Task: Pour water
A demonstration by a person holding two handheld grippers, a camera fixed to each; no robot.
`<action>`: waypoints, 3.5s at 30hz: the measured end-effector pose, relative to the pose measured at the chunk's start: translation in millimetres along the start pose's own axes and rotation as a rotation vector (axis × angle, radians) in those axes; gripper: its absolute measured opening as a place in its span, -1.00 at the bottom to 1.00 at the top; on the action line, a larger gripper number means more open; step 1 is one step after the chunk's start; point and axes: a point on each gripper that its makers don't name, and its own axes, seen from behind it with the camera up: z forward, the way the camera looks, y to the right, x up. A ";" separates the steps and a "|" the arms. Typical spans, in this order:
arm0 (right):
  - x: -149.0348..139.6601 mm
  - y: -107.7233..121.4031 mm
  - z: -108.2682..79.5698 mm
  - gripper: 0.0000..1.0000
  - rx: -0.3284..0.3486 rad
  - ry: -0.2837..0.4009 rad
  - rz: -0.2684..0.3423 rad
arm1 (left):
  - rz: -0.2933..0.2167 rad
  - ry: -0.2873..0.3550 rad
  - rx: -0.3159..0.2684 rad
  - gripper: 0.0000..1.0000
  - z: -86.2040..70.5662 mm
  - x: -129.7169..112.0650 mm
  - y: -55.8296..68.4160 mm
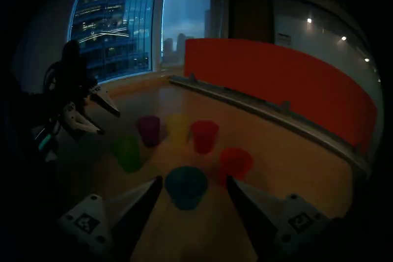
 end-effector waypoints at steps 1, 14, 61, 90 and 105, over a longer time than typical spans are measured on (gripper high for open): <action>-1.8 -0.3 1.6 0.98 0.002 -0.005 0.001 | 0.003 -0.010 -0.003 0.78 1.5 -3.9 0.6; -23.6 -8.0 18.0 0.98 0.029 -0.068 -0.011 | 0.014 -0.100 -0.049 0.78 17.9 -39.9 8.6; -50.3 -15.0 83.2 0.96 0.073 -0.159 -0.019 | -0.004 -0.131 -0.103 0.75 79.6 -44.6 12.4; -52.3 -12.1 83.1 0.95 0.063 -0.153 -0.018 | -0.031 -0.111 -0.085 0.71 78.7 -29.4 10.0; -8.2 -11.1 61.9 0.94 0.033 -0.049 -0.034 | -0.007 -0.037 0.001 0.70 58.4 6.6 -5.3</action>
